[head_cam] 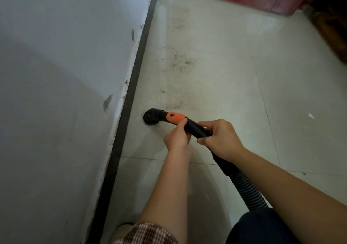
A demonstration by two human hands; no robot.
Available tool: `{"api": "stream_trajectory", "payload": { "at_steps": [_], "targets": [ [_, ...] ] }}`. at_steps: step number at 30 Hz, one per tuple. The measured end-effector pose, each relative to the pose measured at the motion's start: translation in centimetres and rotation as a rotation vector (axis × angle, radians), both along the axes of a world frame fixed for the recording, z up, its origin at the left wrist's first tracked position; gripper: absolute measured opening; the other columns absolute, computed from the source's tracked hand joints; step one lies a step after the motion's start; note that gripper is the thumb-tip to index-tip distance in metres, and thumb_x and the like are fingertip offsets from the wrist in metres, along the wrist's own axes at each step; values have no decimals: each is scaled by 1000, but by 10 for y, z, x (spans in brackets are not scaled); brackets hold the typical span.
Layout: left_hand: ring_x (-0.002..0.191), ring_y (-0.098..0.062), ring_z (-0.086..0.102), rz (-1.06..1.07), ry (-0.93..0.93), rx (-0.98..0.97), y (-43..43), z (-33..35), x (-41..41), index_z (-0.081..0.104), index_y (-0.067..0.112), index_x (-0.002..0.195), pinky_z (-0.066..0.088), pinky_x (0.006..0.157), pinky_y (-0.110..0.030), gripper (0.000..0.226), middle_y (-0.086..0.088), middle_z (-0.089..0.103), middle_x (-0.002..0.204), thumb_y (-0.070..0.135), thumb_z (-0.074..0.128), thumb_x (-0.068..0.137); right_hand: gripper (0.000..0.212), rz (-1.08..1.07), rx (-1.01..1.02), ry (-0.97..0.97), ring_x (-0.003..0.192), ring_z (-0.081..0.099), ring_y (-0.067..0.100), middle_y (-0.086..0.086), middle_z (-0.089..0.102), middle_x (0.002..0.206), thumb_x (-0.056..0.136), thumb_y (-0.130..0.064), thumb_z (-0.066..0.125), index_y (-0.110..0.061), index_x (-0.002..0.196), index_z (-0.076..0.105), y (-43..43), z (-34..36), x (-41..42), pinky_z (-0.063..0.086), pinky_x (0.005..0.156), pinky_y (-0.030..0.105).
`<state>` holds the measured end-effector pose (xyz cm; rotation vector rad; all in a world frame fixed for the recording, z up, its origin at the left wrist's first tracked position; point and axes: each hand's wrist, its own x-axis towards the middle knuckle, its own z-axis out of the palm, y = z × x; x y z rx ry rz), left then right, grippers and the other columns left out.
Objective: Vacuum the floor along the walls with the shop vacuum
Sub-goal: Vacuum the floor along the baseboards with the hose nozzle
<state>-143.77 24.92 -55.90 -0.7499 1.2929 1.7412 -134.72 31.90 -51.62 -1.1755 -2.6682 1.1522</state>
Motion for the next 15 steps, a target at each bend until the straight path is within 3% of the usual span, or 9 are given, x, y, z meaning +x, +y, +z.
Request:
{"api": "stream_trajectory", "payload": {
  "at_steps": [10, 15],
  "targets": [
    [81, -19, 71, -2, 63, -90, -13, -4, -28, 65, 1, 97, 57, 73, -28, 20, -14, 72, 93, 12, 74, 83, 14, 82, 29, 2, 65, 61, 27, 9, 64, 66, 74, -8, 67, -17, 85, 71, -16, -9, -28, 50, 58, 36],
    [86, -19, 68, -86, 112, -80, -9, 0, -48, 60, -2, 118, 53, 63, -23, 35, -18, 69, 111, 14, 68, 88, 12, 104, 60, -12, 66, 59, 31, 14, 62, 67, 74, -4, 63, -12, 82, 68, -12, -11, -43, 48, 57, 37]
  ]
}}
